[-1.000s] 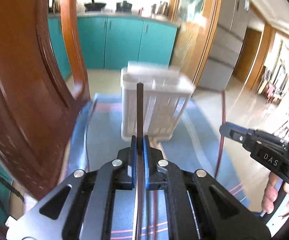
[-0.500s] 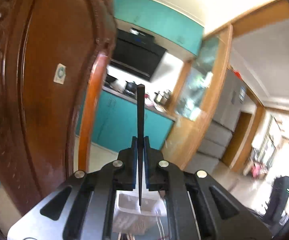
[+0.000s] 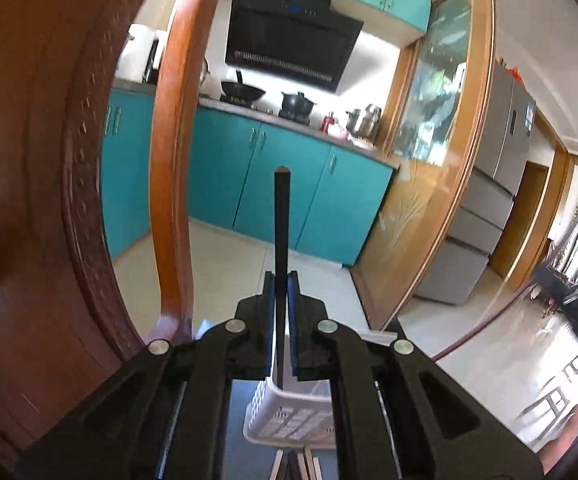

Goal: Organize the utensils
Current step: 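Lift both held sticks upright and carry them above the white holder, then lower the sticks into the holder and open both tools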

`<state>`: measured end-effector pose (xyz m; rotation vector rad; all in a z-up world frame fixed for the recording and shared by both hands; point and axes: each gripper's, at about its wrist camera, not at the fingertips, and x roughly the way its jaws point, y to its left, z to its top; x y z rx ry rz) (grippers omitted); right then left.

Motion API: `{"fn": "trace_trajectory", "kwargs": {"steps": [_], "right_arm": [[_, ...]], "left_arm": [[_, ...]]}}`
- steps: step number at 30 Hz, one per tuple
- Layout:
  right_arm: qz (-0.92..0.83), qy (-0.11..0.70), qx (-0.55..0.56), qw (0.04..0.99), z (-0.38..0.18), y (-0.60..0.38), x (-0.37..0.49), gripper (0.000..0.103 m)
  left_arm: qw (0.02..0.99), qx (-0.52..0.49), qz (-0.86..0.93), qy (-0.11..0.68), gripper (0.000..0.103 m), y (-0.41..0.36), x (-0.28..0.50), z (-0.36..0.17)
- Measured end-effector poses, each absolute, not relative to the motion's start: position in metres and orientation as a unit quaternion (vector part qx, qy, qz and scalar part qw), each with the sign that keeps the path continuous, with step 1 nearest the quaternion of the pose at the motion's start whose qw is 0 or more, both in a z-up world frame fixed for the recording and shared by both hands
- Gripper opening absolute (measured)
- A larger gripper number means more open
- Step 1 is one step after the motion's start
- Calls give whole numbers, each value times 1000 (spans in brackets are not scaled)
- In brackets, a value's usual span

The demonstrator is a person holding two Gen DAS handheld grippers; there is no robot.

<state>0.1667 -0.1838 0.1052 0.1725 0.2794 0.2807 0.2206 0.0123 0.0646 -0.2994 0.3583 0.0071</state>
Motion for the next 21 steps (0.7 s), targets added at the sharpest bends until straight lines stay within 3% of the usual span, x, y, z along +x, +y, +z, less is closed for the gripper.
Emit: {"fn": "trace_trajectory", "kwargs": {"steps": [8, 9, 12, 13, 18, 21], "right_arm": [[116, 183, 76, 973, 68, -182, 180, 7], [113, 181, 74, 974, 68, -182, 178, 8], [113, 170, 76, 976, 70, -190, 166, 42], [117, 163, 80, 976, 71, -195, 160, 46], [188, 126, 88, 970, 71, -210, 124, 46], [240, 162, 55, 955, 45, -198, 112, 46]], "left_arm": [[969, -141, -6, 205, 7, 13, 219, 49], [969, -141, -6, 205, 9, 12, 217, 48], [970, -131, -4, 204, 18, 10, 207, 48], [971, -128, -4, 204, 20, 9, 204, 49], [977, -101, -3, 190, 20, 10, 176, 45], [982, -83, 13, 170, 20, 9, 157, 37]]}}
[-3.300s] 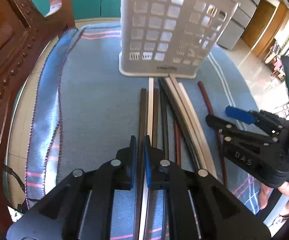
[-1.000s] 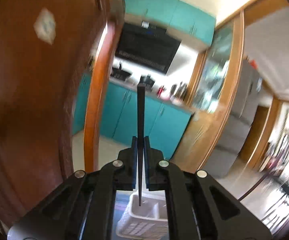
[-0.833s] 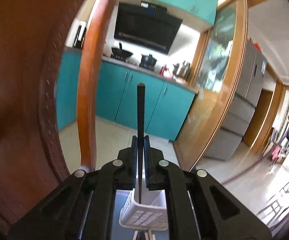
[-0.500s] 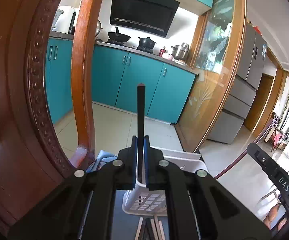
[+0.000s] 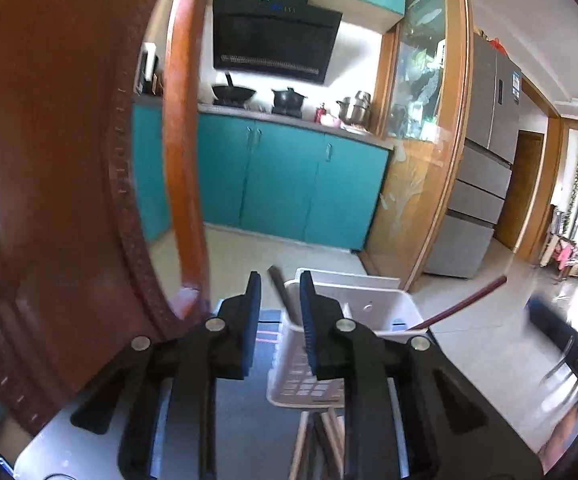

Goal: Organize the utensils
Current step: 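Lower the sticks into the holder and open both tools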

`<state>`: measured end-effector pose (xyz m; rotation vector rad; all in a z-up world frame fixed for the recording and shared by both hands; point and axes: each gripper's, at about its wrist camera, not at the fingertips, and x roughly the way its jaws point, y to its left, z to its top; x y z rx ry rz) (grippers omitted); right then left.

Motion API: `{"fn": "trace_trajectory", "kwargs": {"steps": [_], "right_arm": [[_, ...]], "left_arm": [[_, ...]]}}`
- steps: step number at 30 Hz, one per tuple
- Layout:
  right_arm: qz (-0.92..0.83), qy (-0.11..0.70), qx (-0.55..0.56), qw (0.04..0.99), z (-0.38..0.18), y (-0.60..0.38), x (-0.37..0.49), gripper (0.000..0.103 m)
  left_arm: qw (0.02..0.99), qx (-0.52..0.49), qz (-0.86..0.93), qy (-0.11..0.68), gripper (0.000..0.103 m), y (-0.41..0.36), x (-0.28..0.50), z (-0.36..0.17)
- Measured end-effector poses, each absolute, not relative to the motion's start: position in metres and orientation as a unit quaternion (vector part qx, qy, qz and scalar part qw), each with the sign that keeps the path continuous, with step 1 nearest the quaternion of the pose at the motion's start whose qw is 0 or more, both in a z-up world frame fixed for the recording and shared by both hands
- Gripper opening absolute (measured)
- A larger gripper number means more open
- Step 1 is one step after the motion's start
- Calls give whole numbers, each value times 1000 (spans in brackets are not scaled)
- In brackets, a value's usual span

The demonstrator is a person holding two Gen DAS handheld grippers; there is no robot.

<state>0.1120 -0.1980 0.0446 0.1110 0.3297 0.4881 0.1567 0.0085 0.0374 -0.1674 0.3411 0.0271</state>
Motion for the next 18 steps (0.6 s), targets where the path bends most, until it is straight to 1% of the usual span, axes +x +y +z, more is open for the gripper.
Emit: {"fn": "trace_trajectory", "kwargs": {"steps": [3, 5, 7, 9, 13, 14, 17, 18], "right_arm": [[247, 275, 0, 929, 3, -169, 127, 46], [227, 371, -45, 899, -37, -145, 144, 46], [200, 431, -76, 877, -71, -130, 155, 46], [189, 468, -76, 860, -91, -123, 163, 46], [175, 498, -68, 847, -109, -118, 167, 46], [174, 500, -62, 846, -111, -119, 169, 46], [164, 515, -36, 840, -117, -125, 176, 46], [161, 514, -26, 842, -120, -127, 173, 43]], "left_arm": [[977, -79, 20, 195, 20, 12, 151, 19], [968, -80, 25, 235, 20, 15, 155, 2], [956, -87, 26, 279, 20, 19, 162, -14], [943, -96, 28, 318, 20, 24, 167, -29], [913, -93, 53, 394, 31, 27, 174, -59], [905, -89, 58, 411, 32, 28, 174, -67], [896, -78, 61, 432, 37, 27, 173, -78], [895, -74, 60, 435, 40, 26, 173, -80]]}}
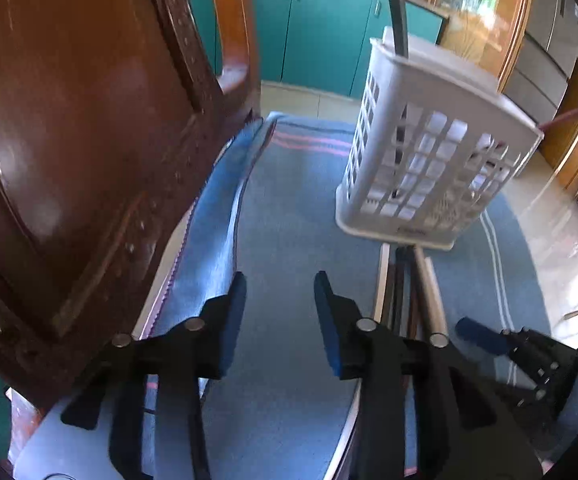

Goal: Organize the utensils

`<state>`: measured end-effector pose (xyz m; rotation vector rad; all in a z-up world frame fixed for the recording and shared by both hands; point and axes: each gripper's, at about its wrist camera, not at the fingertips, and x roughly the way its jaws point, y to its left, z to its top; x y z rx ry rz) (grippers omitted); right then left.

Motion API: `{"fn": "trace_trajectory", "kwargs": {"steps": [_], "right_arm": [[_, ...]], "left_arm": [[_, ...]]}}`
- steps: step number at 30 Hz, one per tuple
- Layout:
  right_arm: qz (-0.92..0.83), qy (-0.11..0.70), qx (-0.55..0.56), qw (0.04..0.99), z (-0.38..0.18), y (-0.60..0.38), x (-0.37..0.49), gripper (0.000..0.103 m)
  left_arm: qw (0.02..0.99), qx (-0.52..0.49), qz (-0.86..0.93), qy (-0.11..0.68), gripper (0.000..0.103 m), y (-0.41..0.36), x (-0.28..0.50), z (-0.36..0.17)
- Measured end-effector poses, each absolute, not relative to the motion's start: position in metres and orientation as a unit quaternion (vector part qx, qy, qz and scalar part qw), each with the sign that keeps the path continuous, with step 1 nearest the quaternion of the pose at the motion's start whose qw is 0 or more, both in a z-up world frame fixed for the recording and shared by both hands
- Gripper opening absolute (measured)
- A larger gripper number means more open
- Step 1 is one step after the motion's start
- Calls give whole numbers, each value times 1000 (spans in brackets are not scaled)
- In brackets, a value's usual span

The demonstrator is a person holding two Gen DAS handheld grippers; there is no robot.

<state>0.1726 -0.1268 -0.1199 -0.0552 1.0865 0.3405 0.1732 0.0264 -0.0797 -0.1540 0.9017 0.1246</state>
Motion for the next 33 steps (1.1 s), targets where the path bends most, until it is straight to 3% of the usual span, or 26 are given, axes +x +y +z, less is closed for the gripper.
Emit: {"fn": "trace_trajectory", "kwargs": {"steps": [5, 14, 31, 32, 33], "right_arm": [[151, 524, 37, 837, -120, -149, 174, 33], [123, 500, 89, 853, -106, -188, 169, 33], [95, 504, -3, 859, -115, -162, 159, 34], [99, 504, 0, 858, -115, -162, 159, 33], [104, 504, 5, 857, -115, -163, 159, 25]], "left_arm": [[892, -54, 40, 448, 46, 15, 171, -87], [880, -41, 22, 473, 52, -6, 172, -99], [867, -7, 7, 499, 56, -30, 166, -123], [867, -8, 6, 499, 56, -28, 164, -123], [867, -9, 7, 499, 56, -27, 164, -120]]}}
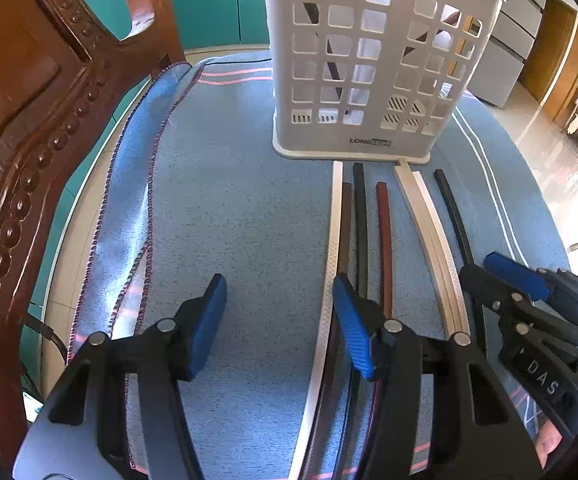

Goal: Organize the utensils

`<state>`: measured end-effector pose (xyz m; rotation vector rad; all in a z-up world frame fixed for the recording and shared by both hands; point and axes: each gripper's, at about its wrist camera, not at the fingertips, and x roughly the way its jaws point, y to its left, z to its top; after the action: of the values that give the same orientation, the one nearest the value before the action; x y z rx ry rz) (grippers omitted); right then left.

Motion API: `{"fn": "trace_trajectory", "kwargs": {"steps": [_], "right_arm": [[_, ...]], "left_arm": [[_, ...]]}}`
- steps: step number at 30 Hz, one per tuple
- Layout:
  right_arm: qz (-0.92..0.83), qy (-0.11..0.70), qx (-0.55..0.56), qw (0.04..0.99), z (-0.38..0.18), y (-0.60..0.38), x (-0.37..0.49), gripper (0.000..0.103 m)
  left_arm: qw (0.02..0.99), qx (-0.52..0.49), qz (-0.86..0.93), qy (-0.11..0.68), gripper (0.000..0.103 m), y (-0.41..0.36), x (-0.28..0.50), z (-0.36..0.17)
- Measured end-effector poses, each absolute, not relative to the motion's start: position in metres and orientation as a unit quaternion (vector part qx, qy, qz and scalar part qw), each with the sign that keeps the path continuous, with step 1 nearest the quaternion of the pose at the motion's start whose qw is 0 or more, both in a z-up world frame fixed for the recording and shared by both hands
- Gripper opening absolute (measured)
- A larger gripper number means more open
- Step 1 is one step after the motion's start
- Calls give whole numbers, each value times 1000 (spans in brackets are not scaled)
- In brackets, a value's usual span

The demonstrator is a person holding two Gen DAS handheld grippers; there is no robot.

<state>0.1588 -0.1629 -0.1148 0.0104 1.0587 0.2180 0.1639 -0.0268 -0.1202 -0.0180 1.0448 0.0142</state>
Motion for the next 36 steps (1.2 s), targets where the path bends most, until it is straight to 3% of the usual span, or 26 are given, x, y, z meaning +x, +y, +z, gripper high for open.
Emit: {"fn": "trace_trajectory", "kwargs": {"steps": [1, 4, 21, 24, 26, 28, 36], "right_arm": [[107, 505, 9, 857, -115, -163, 159, 18], [108, 506, 14, 856, -115, -166, 157, 15], [103, 507, 17, 856, -116, -167, 162, 16], [104, 507, 17, 856, -116, -166, 162, 18], [107, 507, 17, 855, -116, -167, 161, 21], [108, 506, 17, 855, -116, -167, 161, 22], [109, 506, 16, 855, -116, -167, 160, 23]], "left_arm": [[866, -9, 9, 499, 56, -26, 163, -120], [866, -12, 14, 500, 56, -24, 166, -120], [861, 7, -5, 509, 57, -32, 173, -129], [860, 1, -5, 510, 50, -30, 173, -127], [862, 0, -1, 507, 36, -30, 170, -124], [862, -7, -5, 506, 14, -27, 170, -123], [858, -66, -16, 509, 12, -10, 174, -121]]}}
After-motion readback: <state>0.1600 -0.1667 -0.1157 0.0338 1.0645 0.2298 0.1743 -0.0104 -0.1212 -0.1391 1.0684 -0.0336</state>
